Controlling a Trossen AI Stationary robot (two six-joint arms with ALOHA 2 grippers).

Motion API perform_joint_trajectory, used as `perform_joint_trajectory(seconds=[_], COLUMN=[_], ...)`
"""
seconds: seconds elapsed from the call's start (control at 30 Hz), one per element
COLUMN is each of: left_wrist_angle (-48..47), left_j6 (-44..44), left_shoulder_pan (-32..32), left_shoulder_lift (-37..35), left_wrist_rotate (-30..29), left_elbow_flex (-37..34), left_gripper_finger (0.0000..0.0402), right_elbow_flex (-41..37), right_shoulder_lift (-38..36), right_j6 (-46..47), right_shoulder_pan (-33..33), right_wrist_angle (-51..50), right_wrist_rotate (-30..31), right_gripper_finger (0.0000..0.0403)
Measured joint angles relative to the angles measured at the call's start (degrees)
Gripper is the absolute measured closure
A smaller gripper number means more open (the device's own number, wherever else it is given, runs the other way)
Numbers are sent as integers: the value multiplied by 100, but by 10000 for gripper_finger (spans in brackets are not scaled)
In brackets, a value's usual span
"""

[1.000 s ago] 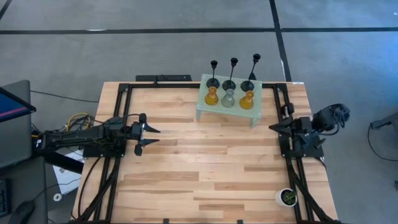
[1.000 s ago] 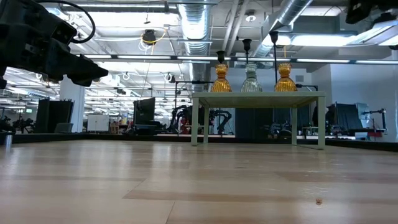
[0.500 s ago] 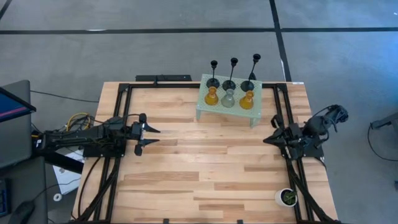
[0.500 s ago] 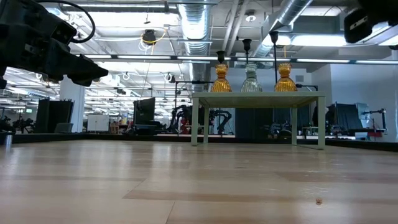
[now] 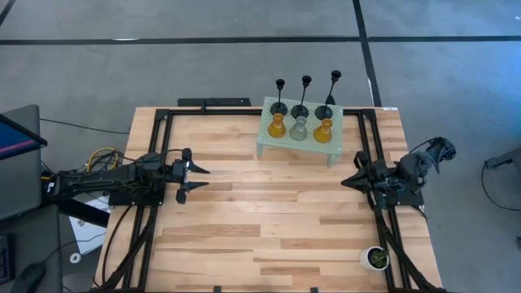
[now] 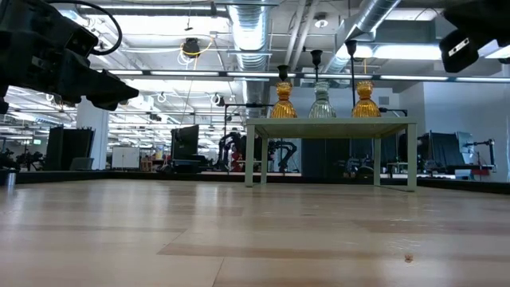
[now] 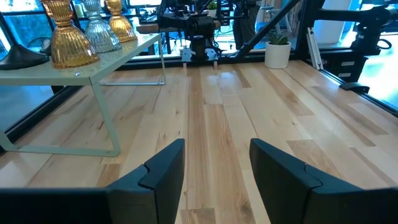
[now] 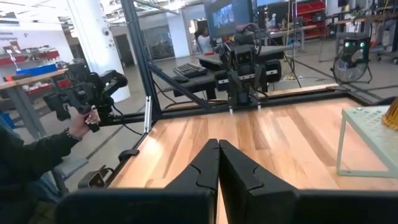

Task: Pick & Place candle stick holders
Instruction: Return to Home Position

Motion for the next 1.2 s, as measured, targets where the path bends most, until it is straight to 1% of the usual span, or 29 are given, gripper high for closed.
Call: perform_joint_trajectory(seconds=[0.1,0.17,0.43,0.6,0.8,0.87,1.03,1.2], left_wrist_angle=[0,0,-9,-17,-28,-33,-37,-42], left_j6=[0,0,0,-1,0,0,0,0], left_shoulder_pan=[0,0,0,0,0,0,0,0], left_shoulder_lift=[0,0,0,0,0,0,0,0], left_wrist_rotate=[0,-2,0,0,-2,-2,-2,-2], left_elbow_flex=[0,0,0,0,0,0,0,0], left_gripper_finger=[220,220,220,220,220,220,220,220], right_elbow_flex=[2,2,-2,-437,-927,-949,-951,-953], right_shoulder_lift=[0,0,0,-2,-2,0,-2,-2], right_j6=[-219,-408,-488,-757,-747,-705,-774,-1162], right_shoulder_pan=[0,0,0,0,0,2,7,7], right_wrist_angle=[-18,-203,-249,42,86,86,60,54], right_wrist_rotate=[2,-24,-1042,-1064,-1143,-1352,-2265,-2387], right_gripper_finger=[403,403,403,403,403,403,403,403])
